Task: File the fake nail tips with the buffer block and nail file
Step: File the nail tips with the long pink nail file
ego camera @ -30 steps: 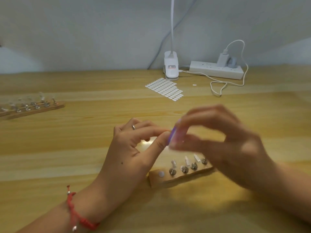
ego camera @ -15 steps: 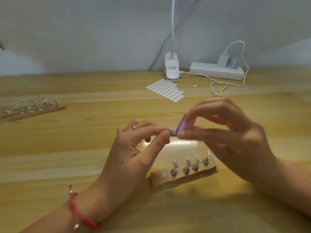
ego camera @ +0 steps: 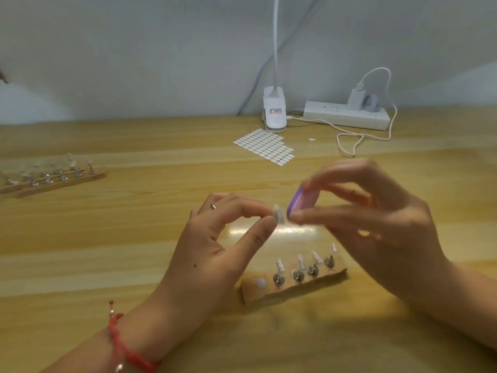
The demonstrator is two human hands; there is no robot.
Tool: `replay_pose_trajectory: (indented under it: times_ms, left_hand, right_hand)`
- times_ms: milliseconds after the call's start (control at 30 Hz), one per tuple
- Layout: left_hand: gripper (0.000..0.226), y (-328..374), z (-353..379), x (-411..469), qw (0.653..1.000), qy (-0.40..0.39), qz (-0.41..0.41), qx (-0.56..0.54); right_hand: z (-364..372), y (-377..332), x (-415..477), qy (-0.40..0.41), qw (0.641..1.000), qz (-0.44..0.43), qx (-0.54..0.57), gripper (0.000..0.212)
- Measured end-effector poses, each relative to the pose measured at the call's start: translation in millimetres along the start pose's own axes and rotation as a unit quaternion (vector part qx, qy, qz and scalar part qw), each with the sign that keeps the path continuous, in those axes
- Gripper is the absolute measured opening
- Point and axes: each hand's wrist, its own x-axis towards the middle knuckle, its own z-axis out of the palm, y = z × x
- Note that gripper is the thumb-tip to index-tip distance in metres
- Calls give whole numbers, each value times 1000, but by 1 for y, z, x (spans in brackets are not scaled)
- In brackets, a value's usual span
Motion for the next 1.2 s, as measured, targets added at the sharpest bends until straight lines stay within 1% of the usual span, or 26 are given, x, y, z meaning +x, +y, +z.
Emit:
replay_pose_trajectory:
  times_ms: [100, 233, 300, 367, 467, 567, 700, 800, 833, 933, 1067, 1133, 1200]
  left_hand:
    - [18, 1, 0, 0, 1000, -9, 17, 14]
    - [14, 1, 0, 0, 999, -1, 29, 20]
    - [14, 1, 0, -1, 998, -2, 44, 35]
    - [14, 2, 0, -2, 995, -2, 67, 77]
    - [14, 1, 1, -4, 984, 12, 101, 149]
    - [18, 0, 0, -5, 975, 19, 123, 183]
    - [14, -1, 0, -5, 970, 26, 135, 202]
    - [14, -1, -1, -5, 971, 25, 131, 198]
    - [14, -1, -1, -5, 971, 25, 130, 198]
    - [11, -1, -1, -5, 971, 29, 126, 201]
    - [14, -2, -1, -5, 971, 24, 125, 204]
    - [10, 1, -1, -4, 971, 32, 125, 200]
    - [8, 3, 0, -5, 974, 35, 127, 181]
  right_hand:
    - [6, -6, -3, -34, 999, -29, 25, 29]
    - [6, -6, -2, -19, 999, 16, 39, 22]
    - [9, -10, -5, -42, 997, 0, 64, 22]
    - [8, -8, -3, -52, 994, 4, 92, 25]
    - [2, -2, 0, -28, 997, 37, 69, 24]
    - [5, -5, -3, -53, 994, 21, 97, 23]
    - [0, -1, 0, -34, 997, 34, 53, 20]
    - [6, -7, -3, -62, 995, 18, 77, 21]
    - [6, -7, -2, -64, 995, 19, 74, 21]
    - [2, -4, 1, -36, 997, 43, 47, 18]
    - [9, -10, -5, -63, 995, 18, 81, 18]
    - [4, 1, -1, -47, 997, 38, 47, 17]
    - [-5, 14, 6, -6, 997, 73, -11, 21]
